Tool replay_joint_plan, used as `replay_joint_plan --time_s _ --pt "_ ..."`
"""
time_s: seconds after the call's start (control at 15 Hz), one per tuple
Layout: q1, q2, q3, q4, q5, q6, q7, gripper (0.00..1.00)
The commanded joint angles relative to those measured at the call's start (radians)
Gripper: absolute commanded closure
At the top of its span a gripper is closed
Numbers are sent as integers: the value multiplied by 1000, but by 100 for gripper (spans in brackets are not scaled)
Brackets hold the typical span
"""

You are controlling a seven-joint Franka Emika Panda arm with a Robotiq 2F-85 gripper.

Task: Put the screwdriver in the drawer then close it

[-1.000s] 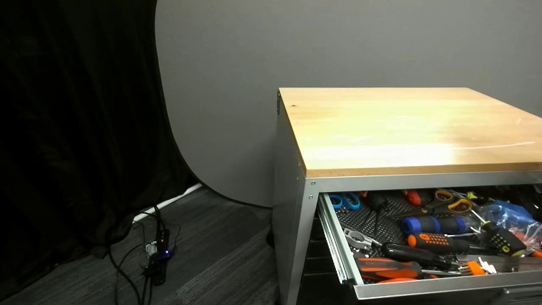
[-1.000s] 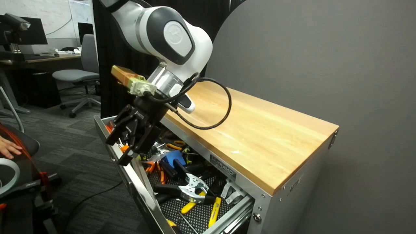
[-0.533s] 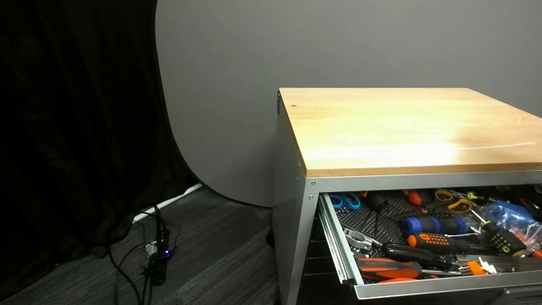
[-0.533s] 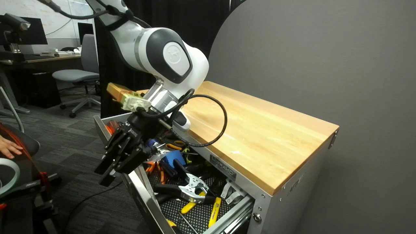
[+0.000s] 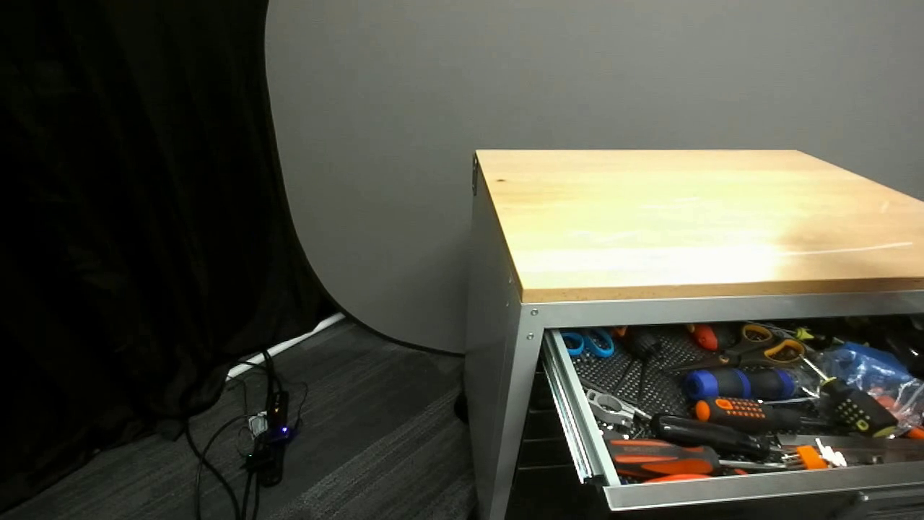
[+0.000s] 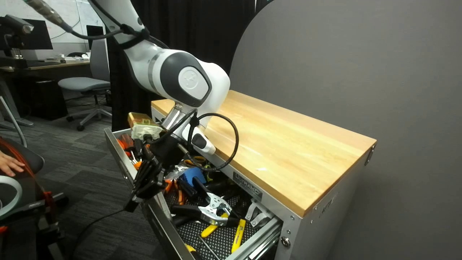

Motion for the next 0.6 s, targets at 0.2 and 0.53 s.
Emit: replay_joint_plan --time_s 0.2,0.53 --pt "17 -17 -18 -18 100 162 150 97" --pt "29 -8 -21 8 149 279 228 98"
